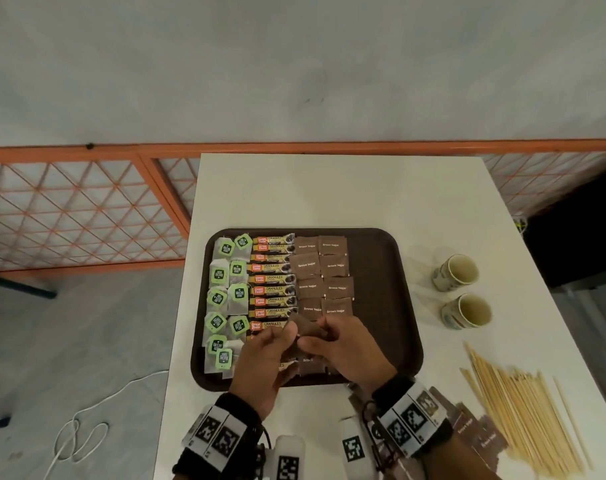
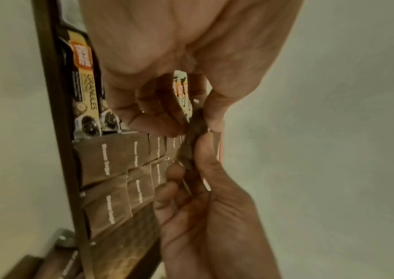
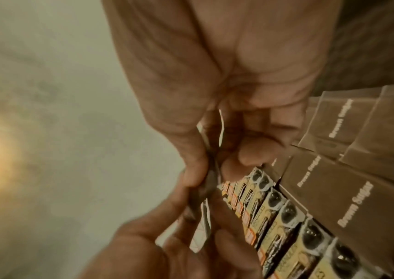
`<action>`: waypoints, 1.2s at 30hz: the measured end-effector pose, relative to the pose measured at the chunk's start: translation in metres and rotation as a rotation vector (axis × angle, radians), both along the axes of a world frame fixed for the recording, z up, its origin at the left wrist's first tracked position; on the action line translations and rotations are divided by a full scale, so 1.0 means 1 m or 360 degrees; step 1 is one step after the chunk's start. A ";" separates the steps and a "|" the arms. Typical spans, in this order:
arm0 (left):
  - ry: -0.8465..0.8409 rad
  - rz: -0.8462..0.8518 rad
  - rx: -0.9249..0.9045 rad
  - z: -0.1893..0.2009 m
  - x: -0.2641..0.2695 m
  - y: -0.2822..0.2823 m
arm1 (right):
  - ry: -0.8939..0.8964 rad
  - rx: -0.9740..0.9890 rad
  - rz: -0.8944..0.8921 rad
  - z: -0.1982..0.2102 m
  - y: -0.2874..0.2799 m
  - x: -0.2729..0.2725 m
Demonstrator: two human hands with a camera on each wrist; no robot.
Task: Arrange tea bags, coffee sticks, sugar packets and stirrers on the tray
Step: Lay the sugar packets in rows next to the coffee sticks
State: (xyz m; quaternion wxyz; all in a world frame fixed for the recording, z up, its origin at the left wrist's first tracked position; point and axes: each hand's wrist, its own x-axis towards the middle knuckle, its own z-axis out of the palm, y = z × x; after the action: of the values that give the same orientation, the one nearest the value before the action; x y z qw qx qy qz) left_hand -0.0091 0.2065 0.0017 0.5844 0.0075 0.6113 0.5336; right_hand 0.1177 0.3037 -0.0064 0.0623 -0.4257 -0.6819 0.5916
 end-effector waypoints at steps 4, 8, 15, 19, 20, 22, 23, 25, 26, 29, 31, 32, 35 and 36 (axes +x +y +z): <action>-0.0005 0.0154 -0.0011 -0.001 -0.001 0.001 | 0.0111 -0.0285 -0.0311 0.000 0.002 -0.002; -0.0031 0.0271 -0.0016 -0.009 -0.009 -0.005 | -0.0003 -0.0260 -0.0406 -0.006 0.023 -0.011; 0.0205 -0.0100 -0.0142 -0.009 -0.021 -0.038 | -0.0309 -0.0271 -0.0700 -0.049 0.090 -0.039; 0.0338 -0.0345 -0.0192 -0.010 -0.022 -0.050 | -0.0634 0.0050 -0.0598 -0.063 0.095 -0.050; 0.0359 -0.0412 -0.0185 -0.009 -0.022 -0.052 | -0.0677 0.0110 -0.0568 -0.060 0.095 -0.051; 0.0418 -0.0533 -0.0161 -0.008 -0.019 -0.053 | -0.0686 0.0197 -0.0538 -0.053 0.094 -0.049; 0.0456 -0.0579 -0.0142 -0.007 -0.017 -0.052 | -0.0673 0.0250 -0.0519 -0.049 0.095 -0.046; 0.0545 -0.0654 -0.0102 -0.006 -0.011 -0.048 | -0.0631 0.0333 -0.0523 -0.033 0.096 -0.034; 0.0604 -0.0697 -0.0086 -0.005 -0.006 -0.045 | -0.0610 0.0366 -0.0522 -0.021 0.095 -0.023; 0.0816 -0.0856 -0.0007 -0.005 0.014 -0.032 | -0.0618 0.0491 -0.0463 0.008 0.086 0.025; 0.0996 -0.0973 0.0058 -0.008 0.032 -0.024 | -0.0704 0.0513 -0.0395 0.016 0.072 0.068; 0.1096 -0.1050 0.0080 -0.012 0.044 -0.020 | -0.0743 0.0484 -0.0373 0.015 0.063 0.090; 0.1278 -0.1296 0.0051 -0.032 0.081 -0.013 | -0.0985 0.0366 -0.0341 -0.002 0.029 0.150; 0.1326 -0.1359 -0.0012 -0.039 0.093 -0.011 | -0.1065 0.0359 -0.0324 -0.008 0.018 0.164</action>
State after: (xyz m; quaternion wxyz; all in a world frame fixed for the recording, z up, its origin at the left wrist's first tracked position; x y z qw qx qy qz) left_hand 0.0835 0.1956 -0.0375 0.4582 0.4594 0.7338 0.2013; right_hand 0.2817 0.3213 -0.0144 -0.0592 -0.6518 -0.6796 0.3314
